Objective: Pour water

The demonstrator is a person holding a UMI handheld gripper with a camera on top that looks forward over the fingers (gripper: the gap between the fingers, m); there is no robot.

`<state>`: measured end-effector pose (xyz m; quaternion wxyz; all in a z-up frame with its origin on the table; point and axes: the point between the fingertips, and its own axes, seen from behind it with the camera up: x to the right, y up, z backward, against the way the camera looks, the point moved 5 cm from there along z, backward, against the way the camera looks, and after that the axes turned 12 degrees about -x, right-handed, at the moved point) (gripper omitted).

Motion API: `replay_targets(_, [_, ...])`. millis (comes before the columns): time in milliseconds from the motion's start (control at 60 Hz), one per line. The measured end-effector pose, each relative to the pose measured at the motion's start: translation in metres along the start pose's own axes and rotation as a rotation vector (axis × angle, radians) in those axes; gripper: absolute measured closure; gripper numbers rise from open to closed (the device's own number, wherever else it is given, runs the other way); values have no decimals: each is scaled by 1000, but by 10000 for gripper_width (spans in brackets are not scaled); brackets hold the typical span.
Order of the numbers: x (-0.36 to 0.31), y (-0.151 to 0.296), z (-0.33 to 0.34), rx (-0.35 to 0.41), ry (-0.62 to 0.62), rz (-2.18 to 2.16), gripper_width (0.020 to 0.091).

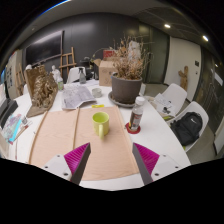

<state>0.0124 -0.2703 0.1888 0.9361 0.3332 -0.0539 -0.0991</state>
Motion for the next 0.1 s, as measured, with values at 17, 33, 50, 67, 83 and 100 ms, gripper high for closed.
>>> replay_targets(17, [0,1,0,0,-3,4,247])
replay_targets(33, [1,1,1,0,-8,8,246])
replay_targets(50, [1,1,1,0,-11,12,246])
replay_targets(67, [2,3,0,-2,-11,15,246])
replay_targets(83, [2,3,0,-2,-12,17,246])
replay_targets(100, [2,3,0,-1,-12,19,245])
